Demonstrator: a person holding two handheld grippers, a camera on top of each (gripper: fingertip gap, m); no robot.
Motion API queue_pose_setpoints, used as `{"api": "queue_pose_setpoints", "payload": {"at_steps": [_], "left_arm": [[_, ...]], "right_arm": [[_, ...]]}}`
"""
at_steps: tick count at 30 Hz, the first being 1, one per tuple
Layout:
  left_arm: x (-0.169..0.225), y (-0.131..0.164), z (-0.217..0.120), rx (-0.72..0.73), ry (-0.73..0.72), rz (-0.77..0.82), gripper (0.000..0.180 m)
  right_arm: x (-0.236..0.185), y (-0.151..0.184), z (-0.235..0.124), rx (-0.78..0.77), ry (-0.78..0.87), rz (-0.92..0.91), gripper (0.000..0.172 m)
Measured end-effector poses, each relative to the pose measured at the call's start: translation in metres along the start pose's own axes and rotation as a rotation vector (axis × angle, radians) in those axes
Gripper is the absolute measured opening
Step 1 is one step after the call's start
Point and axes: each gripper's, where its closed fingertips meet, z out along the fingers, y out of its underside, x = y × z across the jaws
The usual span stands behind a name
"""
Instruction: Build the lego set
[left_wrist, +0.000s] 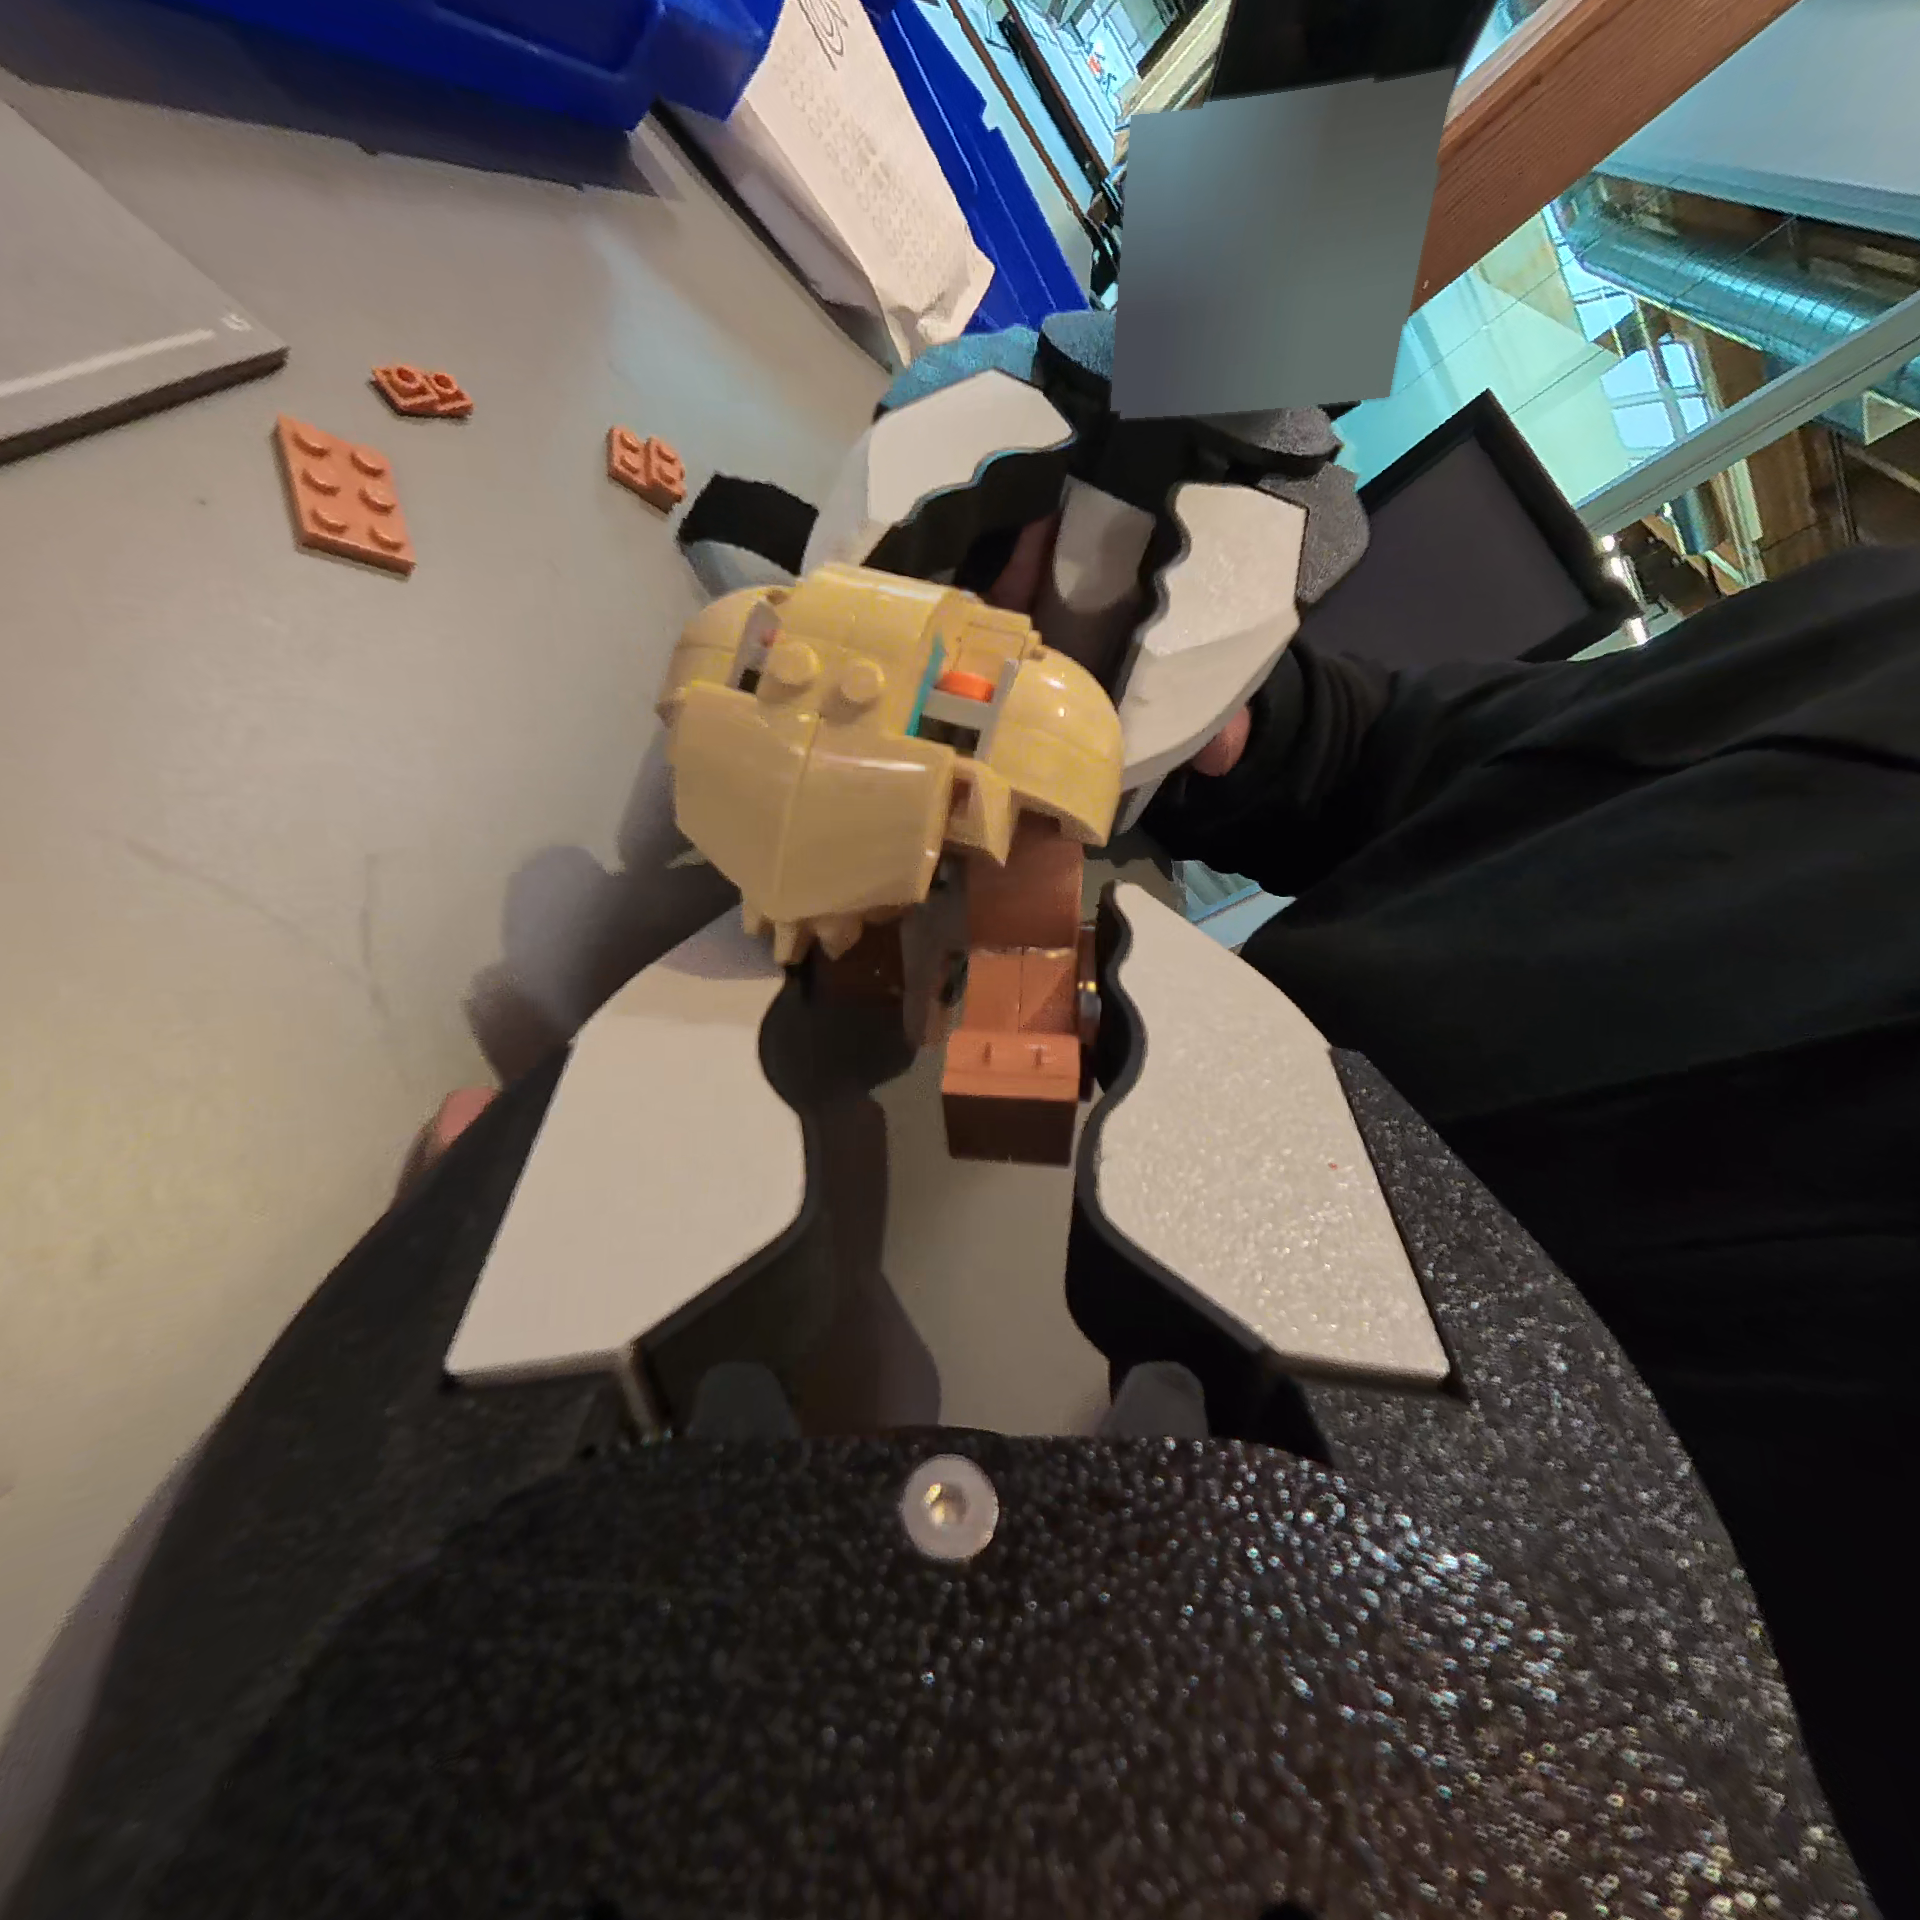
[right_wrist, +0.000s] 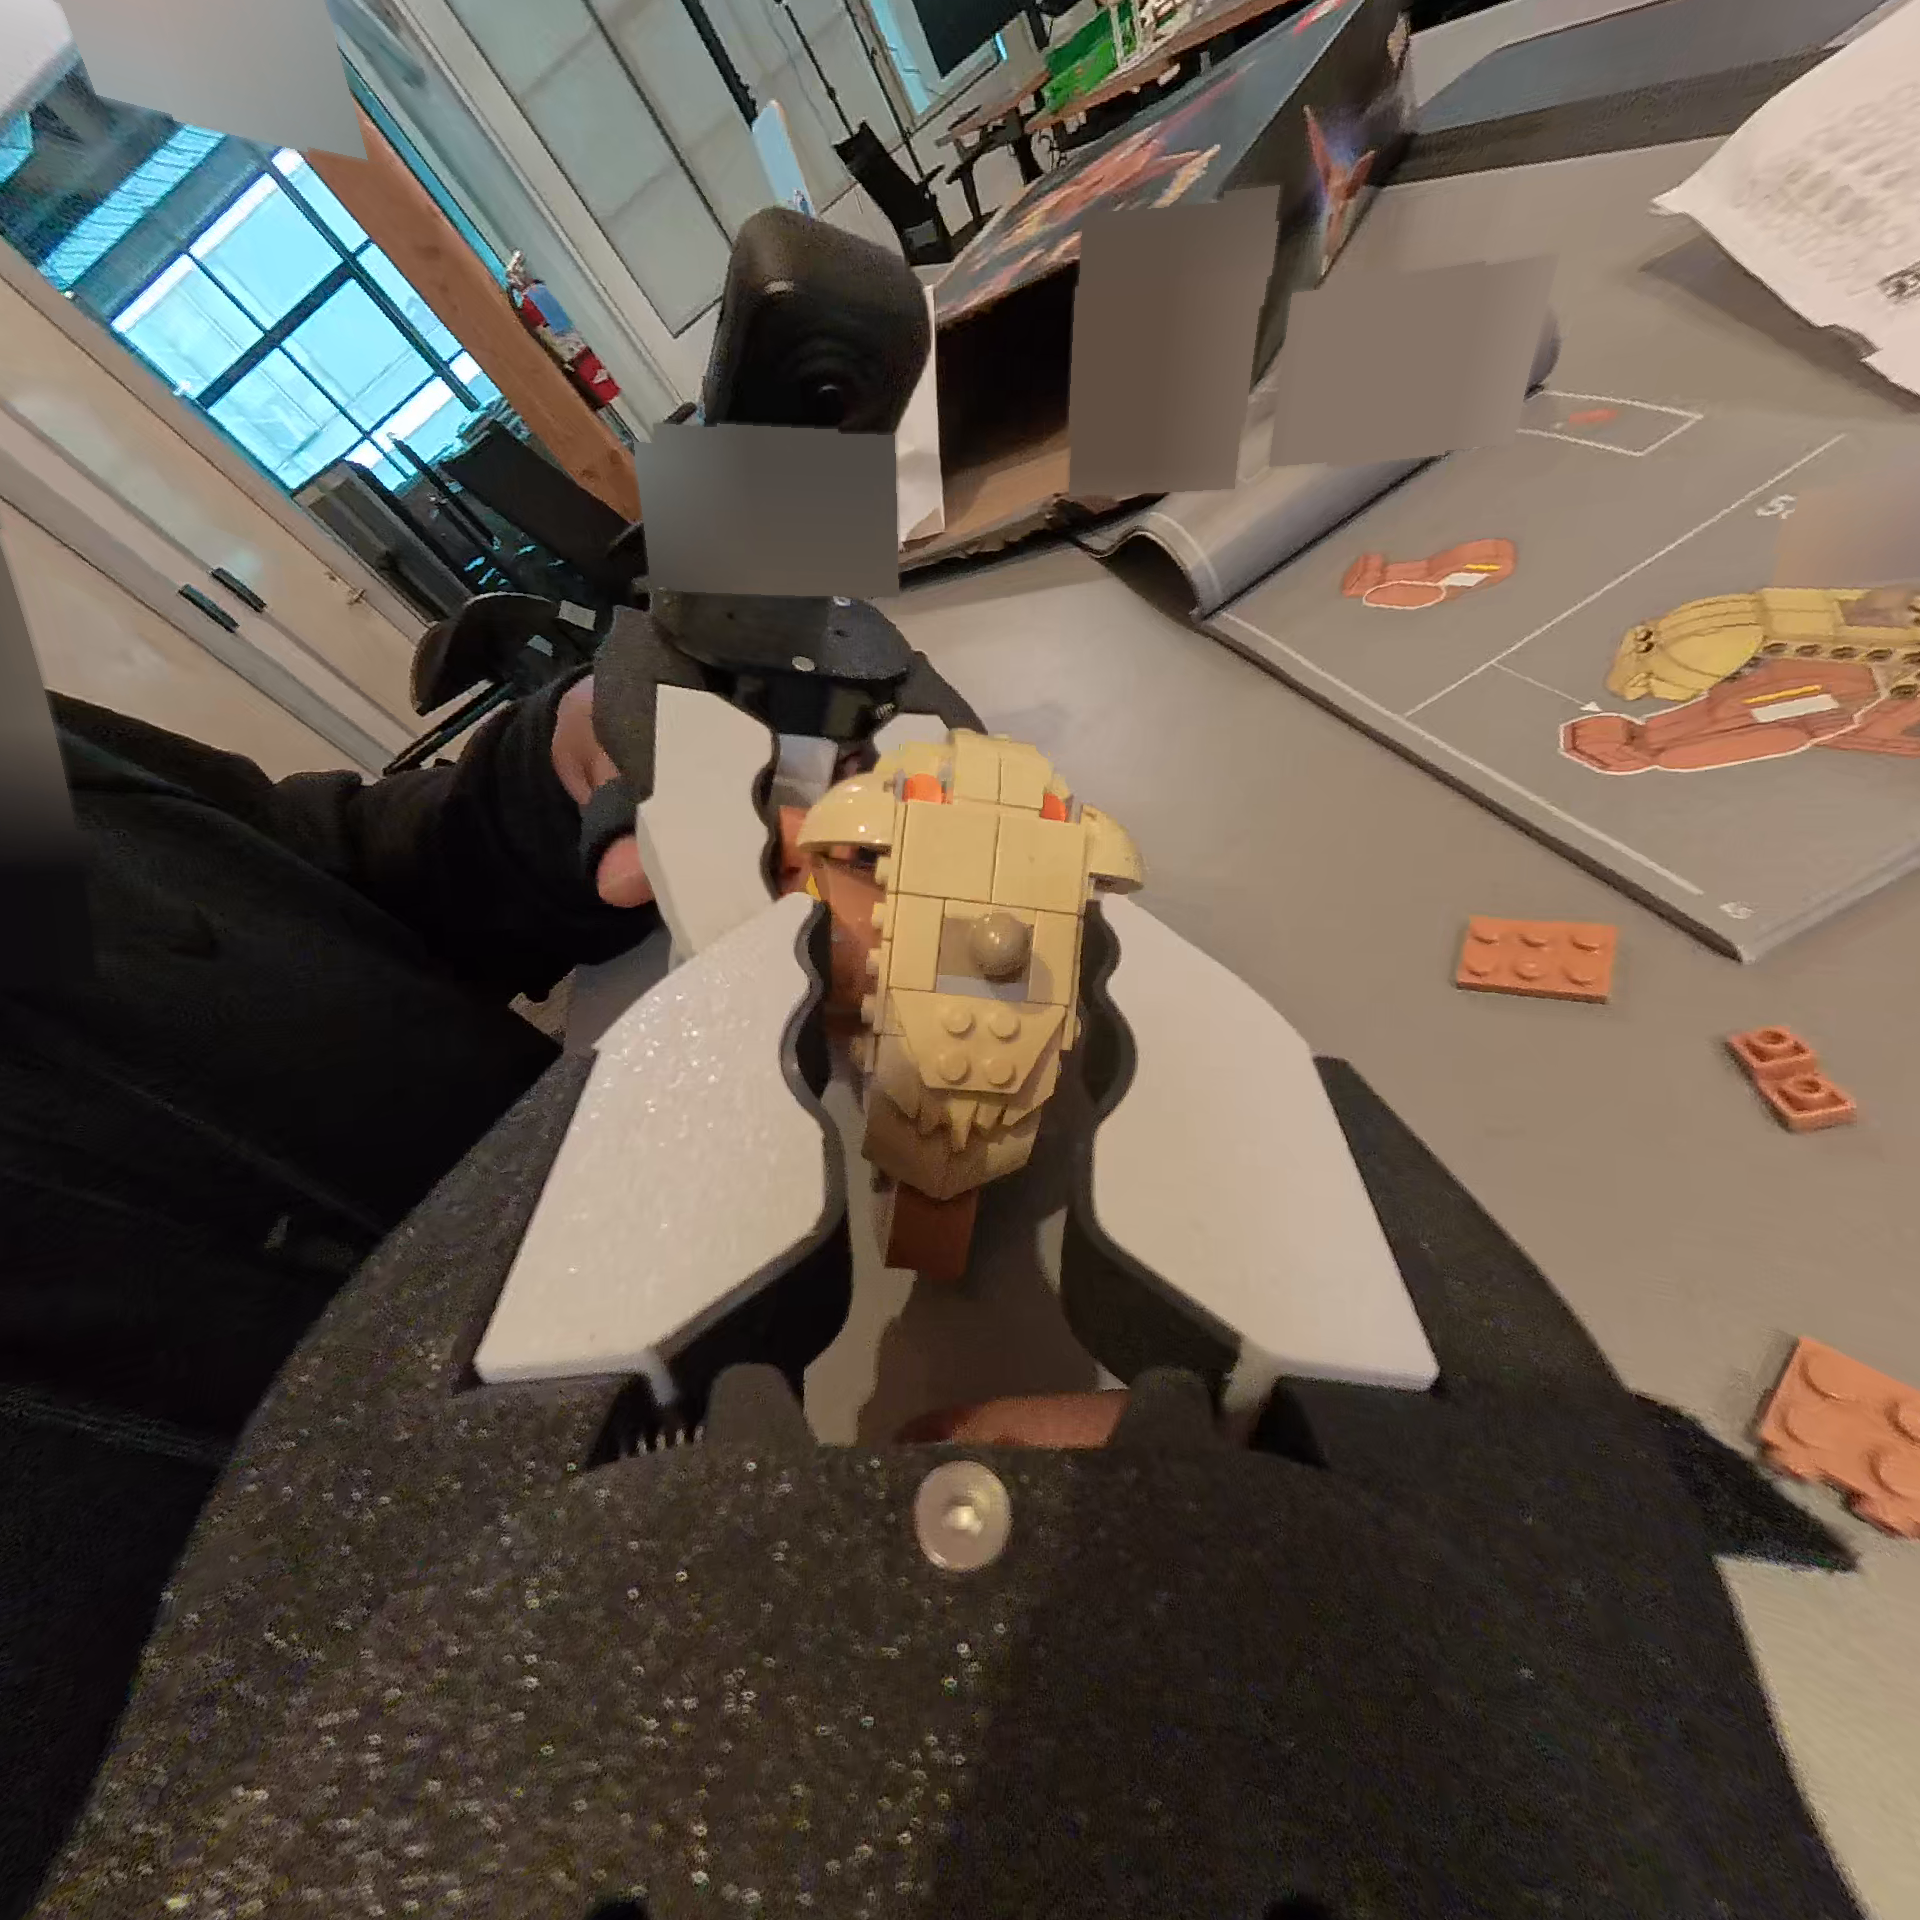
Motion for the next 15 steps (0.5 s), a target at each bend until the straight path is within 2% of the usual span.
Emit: {"api": "queue_pose_setpoints", "payload": {"at_steps": [3, 4, 8, 15], "left_arm": [[0.002, -0.003, 0.000, 0.017, 0.021, 0.006, 0.051], [0.004, -0.004, 0.000, 0.025, 0.030, 0.024, 0.050], [0.017, -0.012, -0.001, 0.086, 0.080, 0.125, 0.043], [0.024, -0.024, -0.007, 0.166, 0.128, 0.144, 0.041]], "right_arm": [[-0.001, -0.004, -0.002, 0.028, -0.019, 0.017, 0.045], [-0.002, -0.008, -0.004, 0.053, -0.037, 0.032, 0.039], [-0.008, -0.023, -0.010, 0.160, -0.136, 0.097, 0.038], [-0.011, -0.035, -0.010, 0.192, -0.114, 0.093, 0.038]]}}
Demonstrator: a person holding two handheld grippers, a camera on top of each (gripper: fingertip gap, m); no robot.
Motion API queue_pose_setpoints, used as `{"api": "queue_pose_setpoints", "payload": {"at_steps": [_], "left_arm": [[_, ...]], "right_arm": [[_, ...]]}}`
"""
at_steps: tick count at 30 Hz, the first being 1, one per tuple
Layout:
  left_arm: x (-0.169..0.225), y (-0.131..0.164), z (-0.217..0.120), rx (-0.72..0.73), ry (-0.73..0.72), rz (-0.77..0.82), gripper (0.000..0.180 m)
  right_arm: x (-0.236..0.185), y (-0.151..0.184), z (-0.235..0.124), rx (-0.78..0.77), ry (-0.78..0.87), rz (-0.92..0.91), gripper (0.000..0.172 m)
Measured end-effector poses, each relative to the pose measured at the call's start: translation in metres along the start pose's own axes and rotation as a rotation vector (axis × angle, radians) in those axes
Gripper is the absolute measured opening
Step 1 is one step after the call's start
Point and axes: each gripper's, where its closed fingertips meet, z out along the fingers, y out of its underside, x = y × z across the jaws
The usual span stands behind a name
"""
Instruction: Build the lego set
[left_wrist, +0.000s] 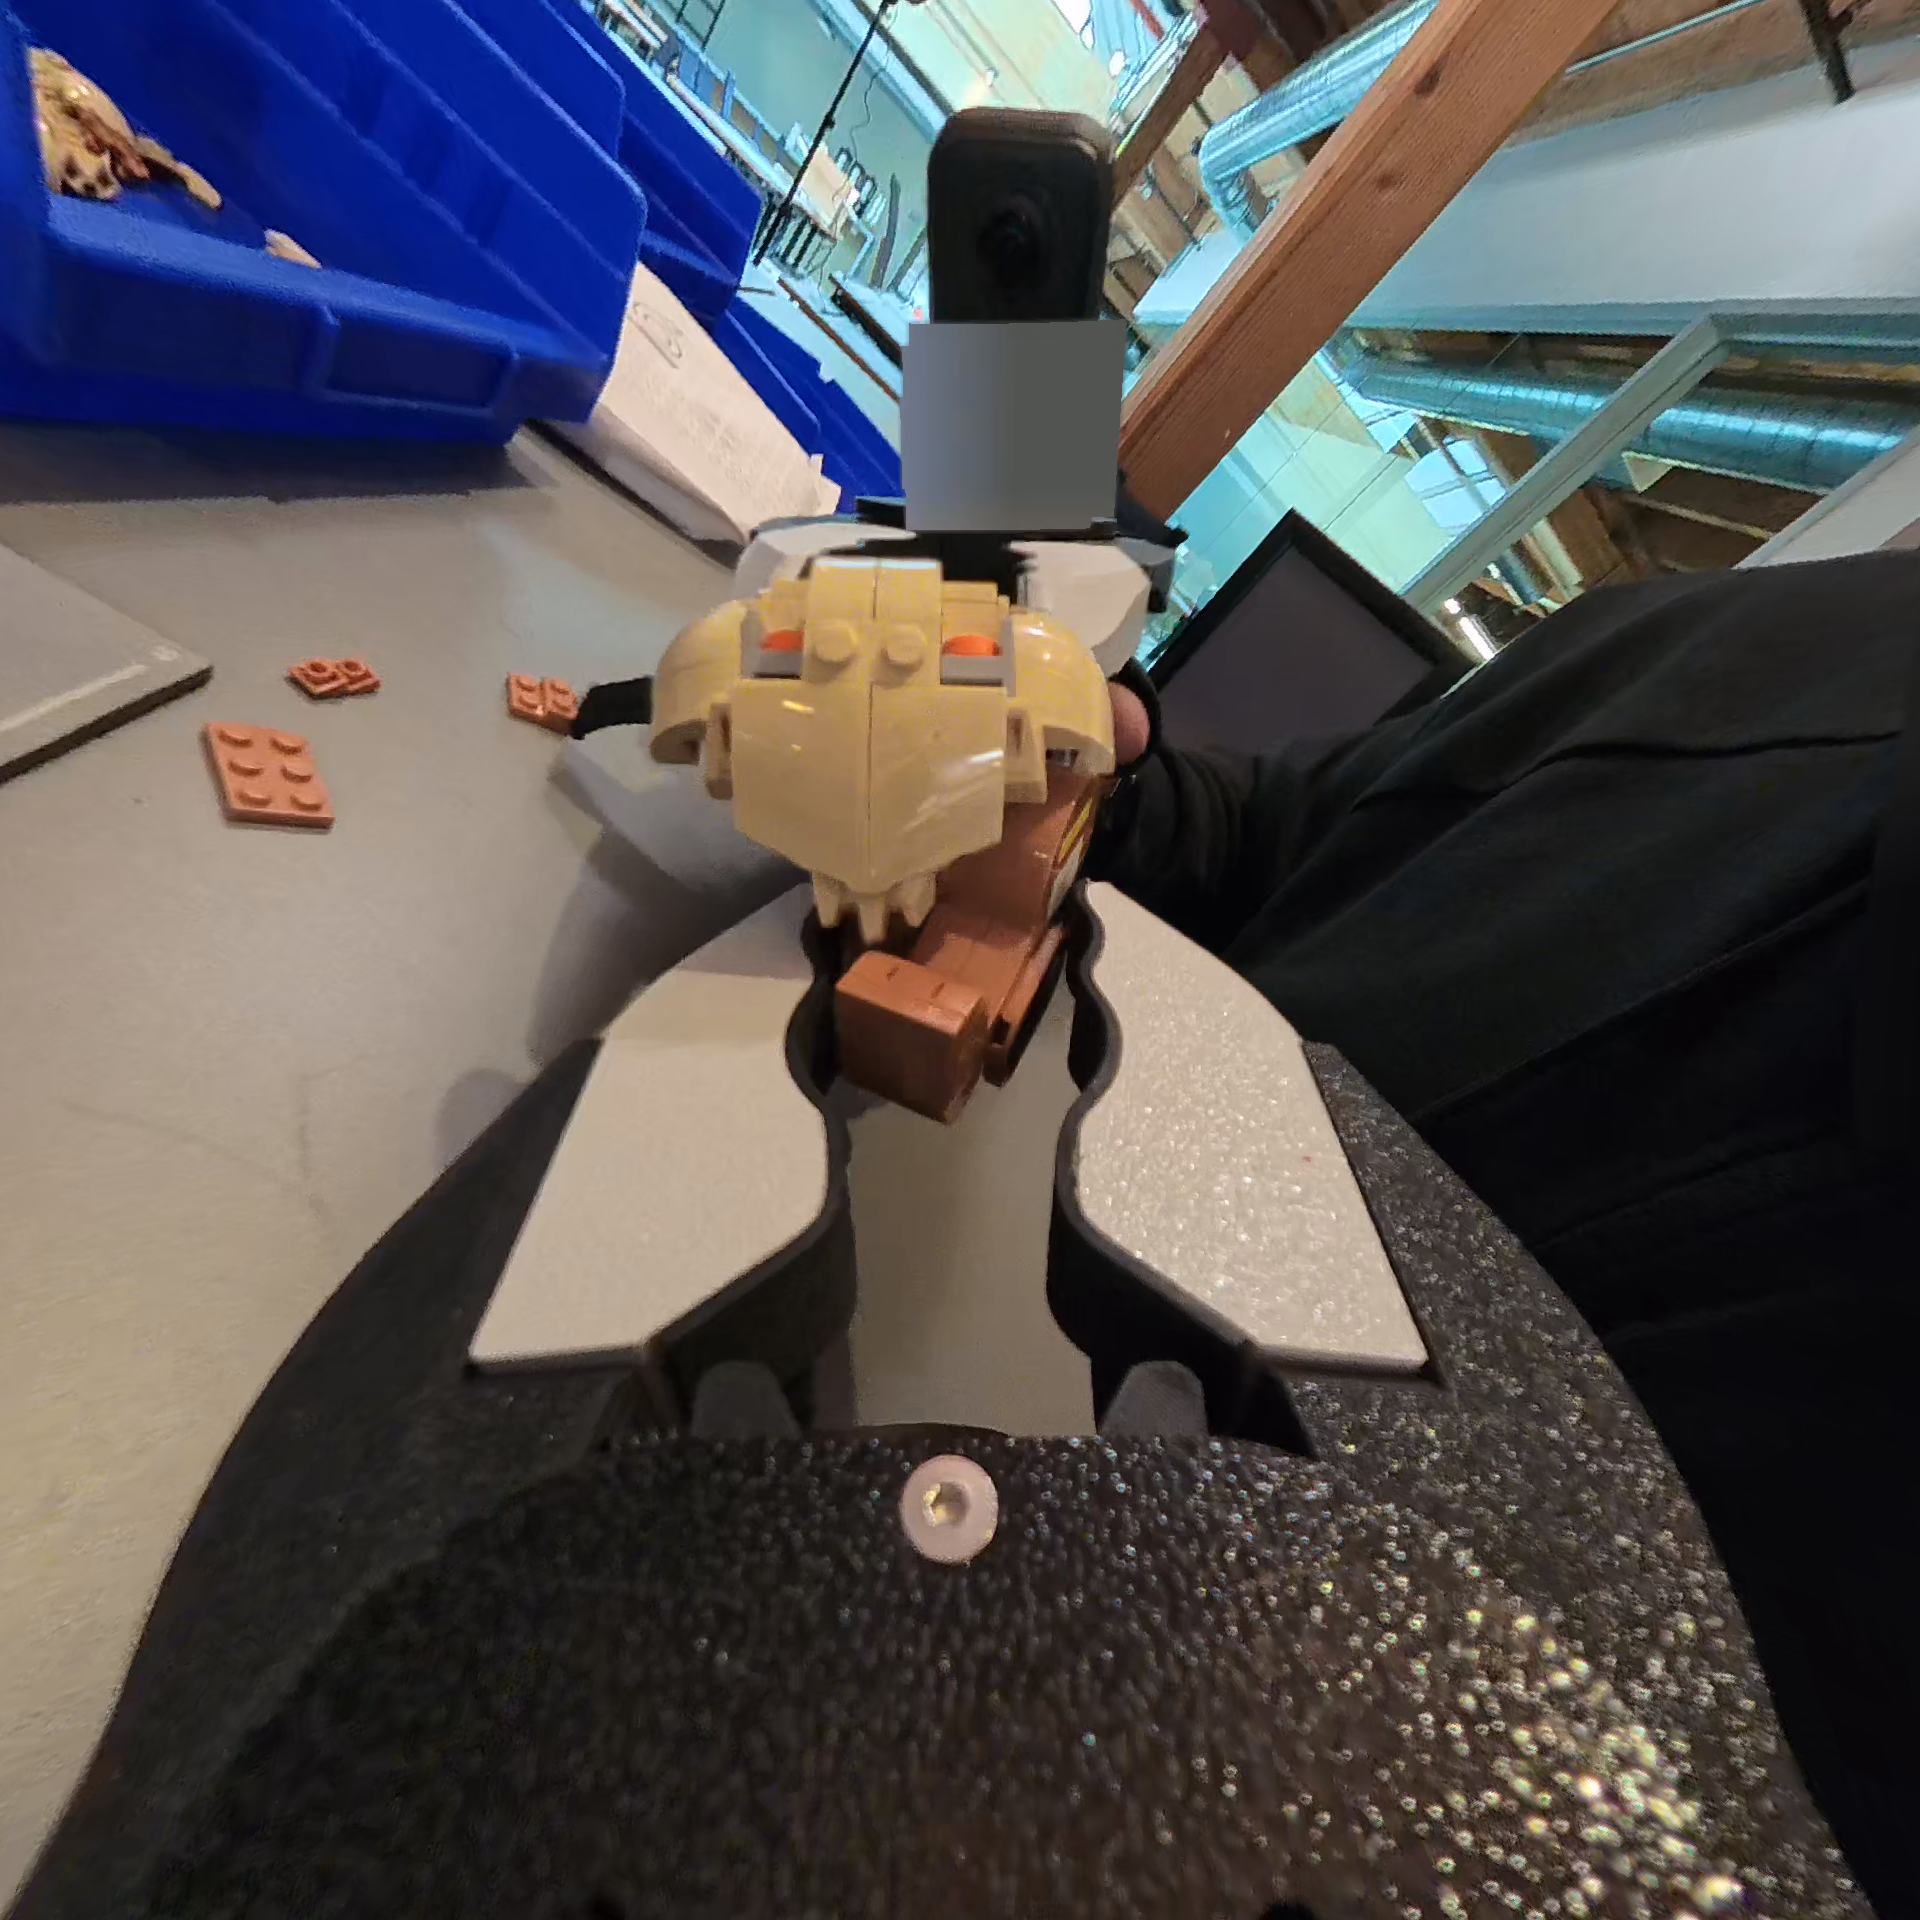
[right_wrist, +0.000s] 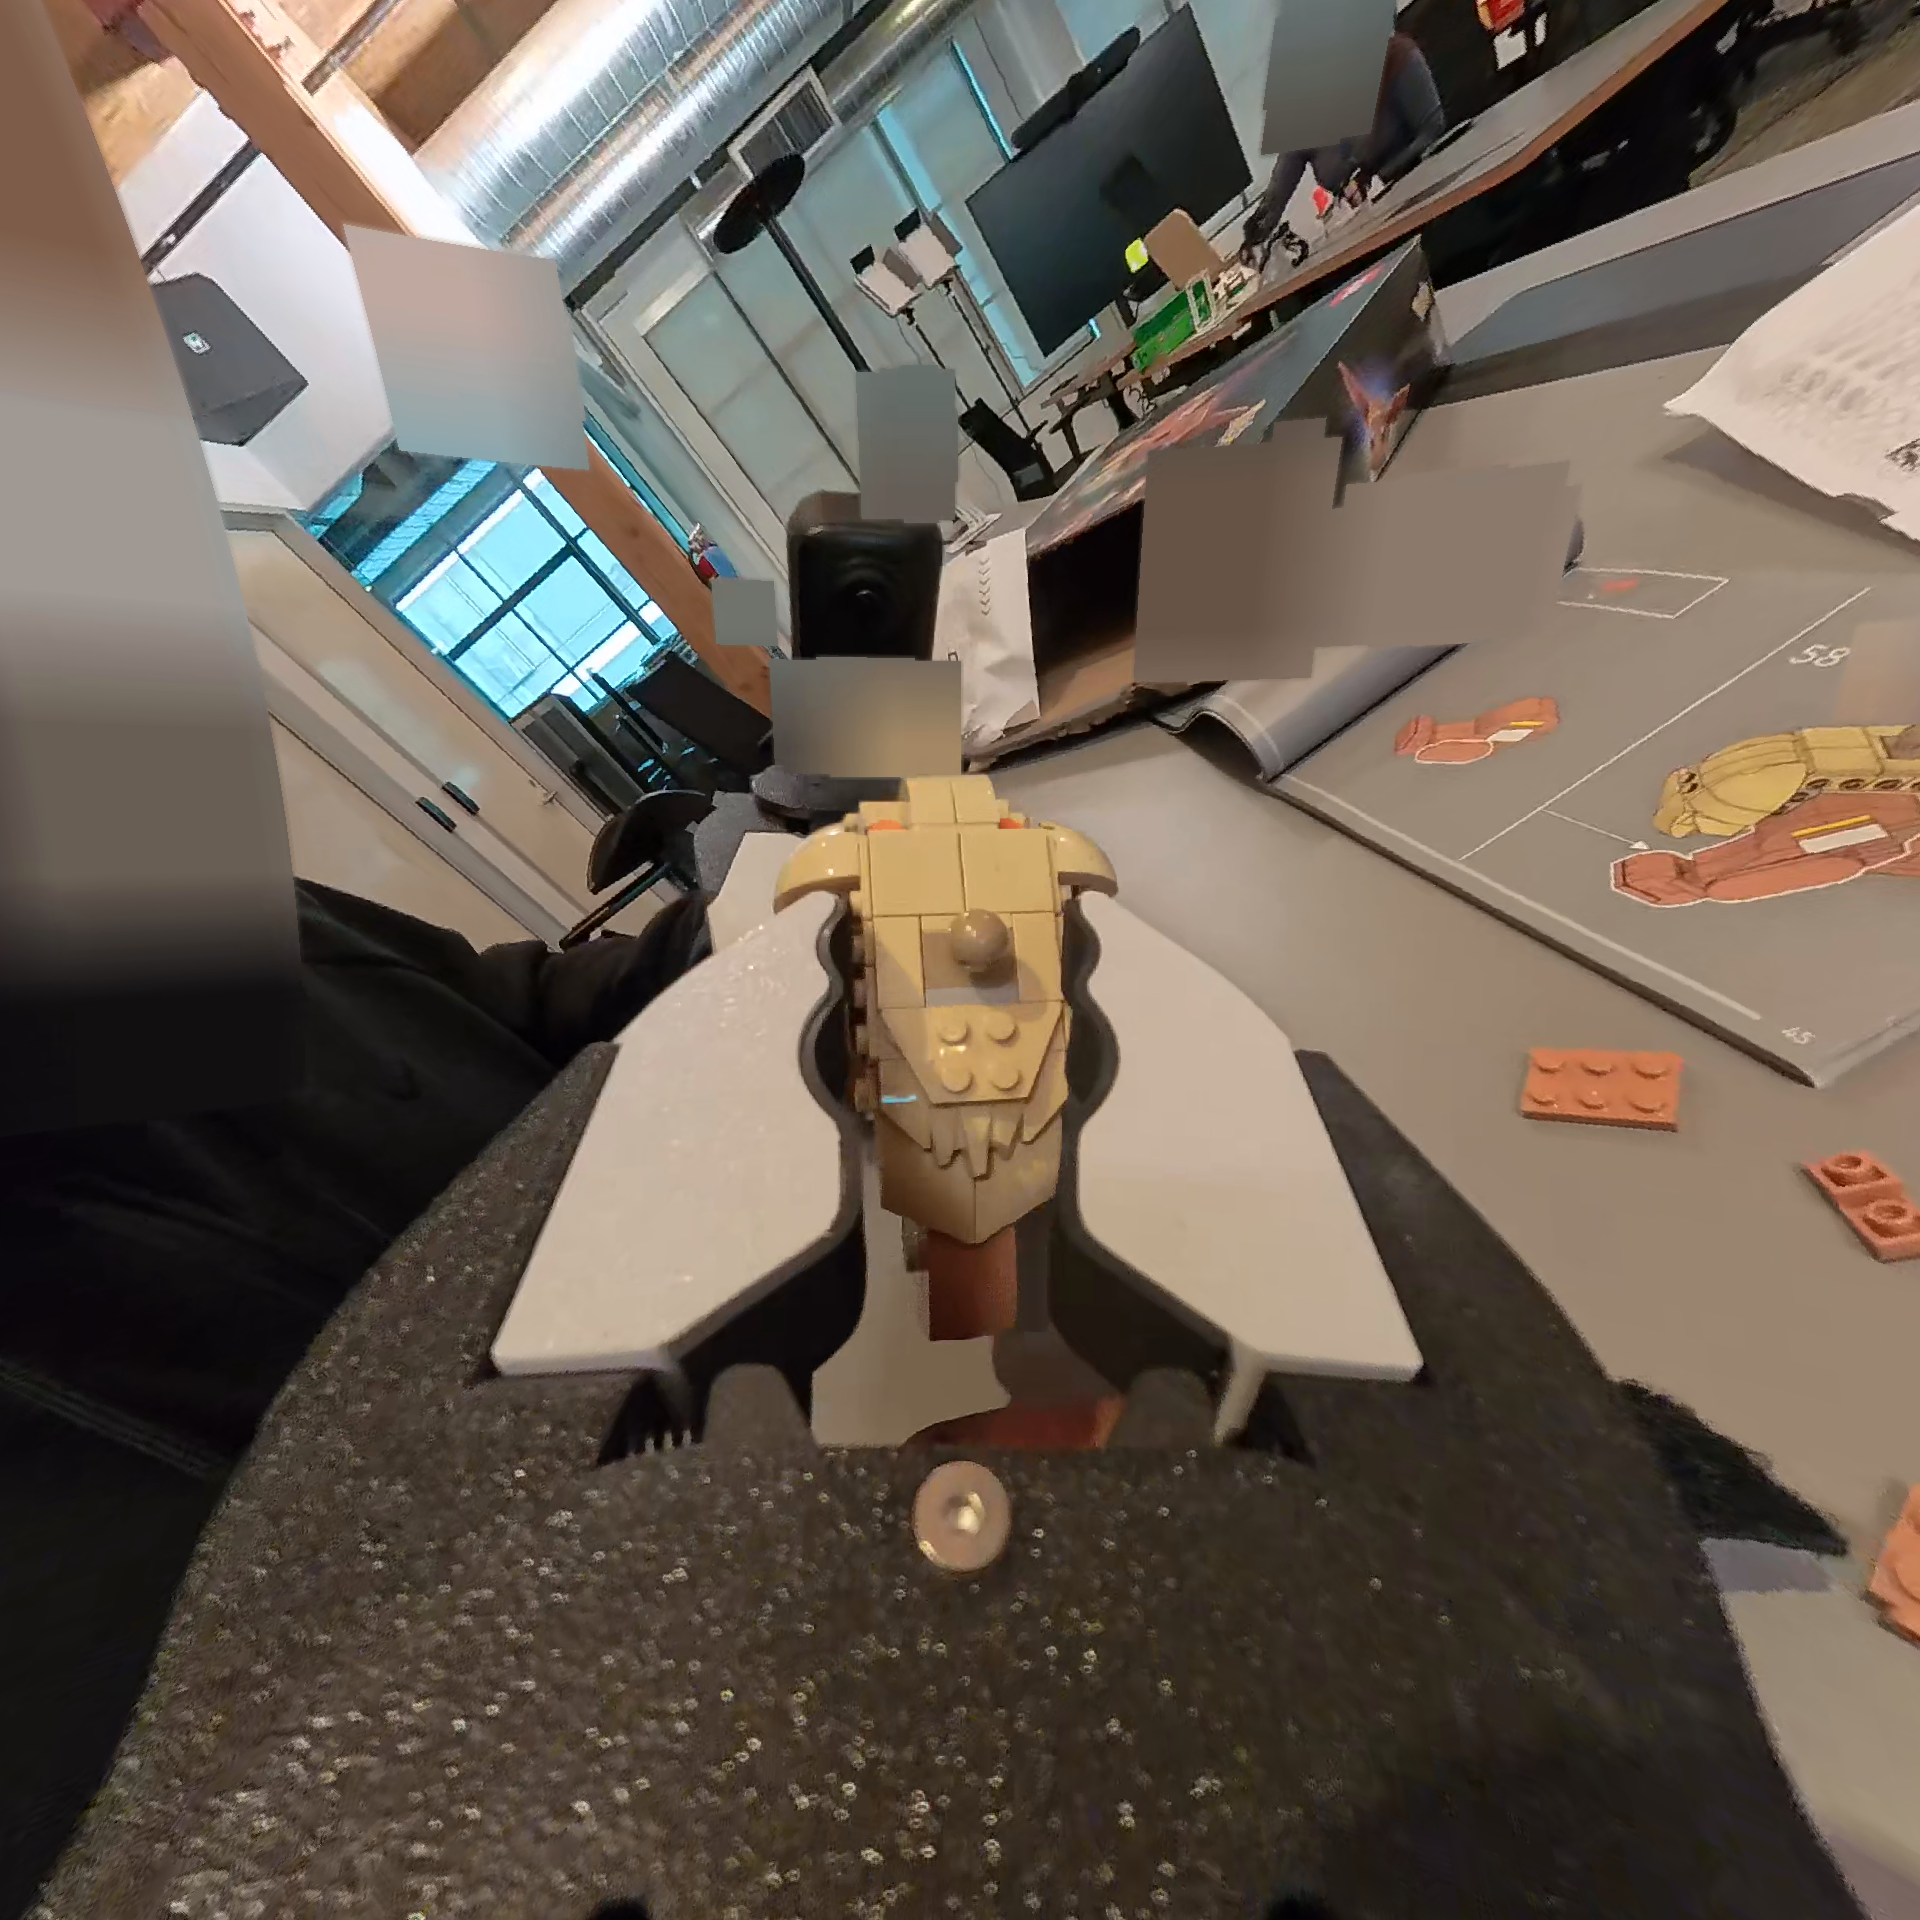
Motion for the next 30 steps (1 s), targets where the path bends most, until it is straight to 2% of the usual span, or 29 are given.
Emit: {"api": "queue_pose_setpoints", "payload": {"at_steps": [12, 23, 30], "left_arm": [[0.024, -0.024, -0.020, 0.184, 0.193, 0.014, 0.040], [0.036, -0.032, -0.029, 0.269, 0.270, 0.055, 0.040], [0.028, -0.029, -0.023, 0.242, 0.178, 0.082, 0.040]], "right_arm": [[-0.028, -0.028, 0.014, 0.082, -0.063, 0.138, 0.039], [-0.043, -0.029, 0.014, 0.067, -0.014, 0.023, 0.041], [-0.035, -0.016, 0.013, -0.037, 0.149, -0.177, 0.052]]}}
